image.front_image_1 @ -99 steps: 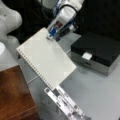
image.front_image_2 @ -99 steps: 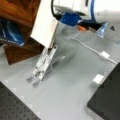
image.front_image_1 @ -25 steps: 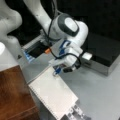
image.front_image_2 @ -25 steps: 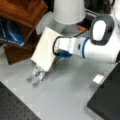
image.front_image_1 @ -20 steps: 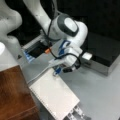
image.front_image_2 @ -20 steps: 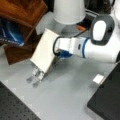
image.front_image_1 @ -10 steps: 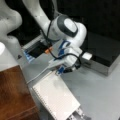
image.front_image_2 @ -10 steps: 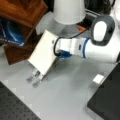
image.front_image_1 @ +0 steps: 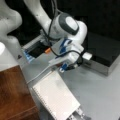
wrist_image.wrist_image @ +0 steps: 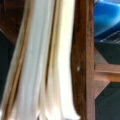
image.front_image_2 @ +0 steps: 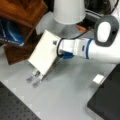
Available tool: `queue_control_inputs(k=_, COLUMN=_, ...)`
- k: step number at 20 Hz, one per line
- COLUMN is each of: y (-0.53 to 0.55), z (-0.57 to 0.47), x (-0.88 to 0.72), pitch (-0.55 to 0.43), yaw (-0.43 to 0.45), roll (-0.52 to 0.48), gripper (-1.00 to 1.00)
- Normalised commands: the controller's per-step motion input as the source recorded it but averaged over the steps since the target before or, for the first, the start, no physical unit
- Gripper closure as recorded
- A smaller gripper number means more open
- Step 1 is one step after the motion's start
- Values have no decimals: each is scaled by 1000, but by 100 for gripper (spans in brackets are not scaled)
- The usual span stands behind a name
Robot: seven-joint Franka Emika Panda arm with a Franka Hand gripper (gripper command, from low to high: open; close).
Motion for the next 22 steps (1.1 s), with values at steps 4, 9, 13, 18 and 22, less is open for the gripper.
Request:
queue_control_inputs(k=4, y=73, z=307, x=-357, pitch=55, yaw=-110, roll=222, gripper=-100)
queue_control_inputs(k=9, y=-57, z=276, x=-334, pitch=-12, yaw=-171, roll=456, gripper=-100)
queue_control_inputs(k=13, y=-26, z=263, x=-313, pitch=-49, yaw=-161, roll=578, gripper=-100)
queue_control_inputs(k=18, y=152, z=281, x=-369, pitch=-122, yaw=-188, roll=676, gripper=-100)
queue_control_inputs(k=22, y=215, z=165, x=-379, pitch=-116, yaw=-148, roll=595, gripper=-100)
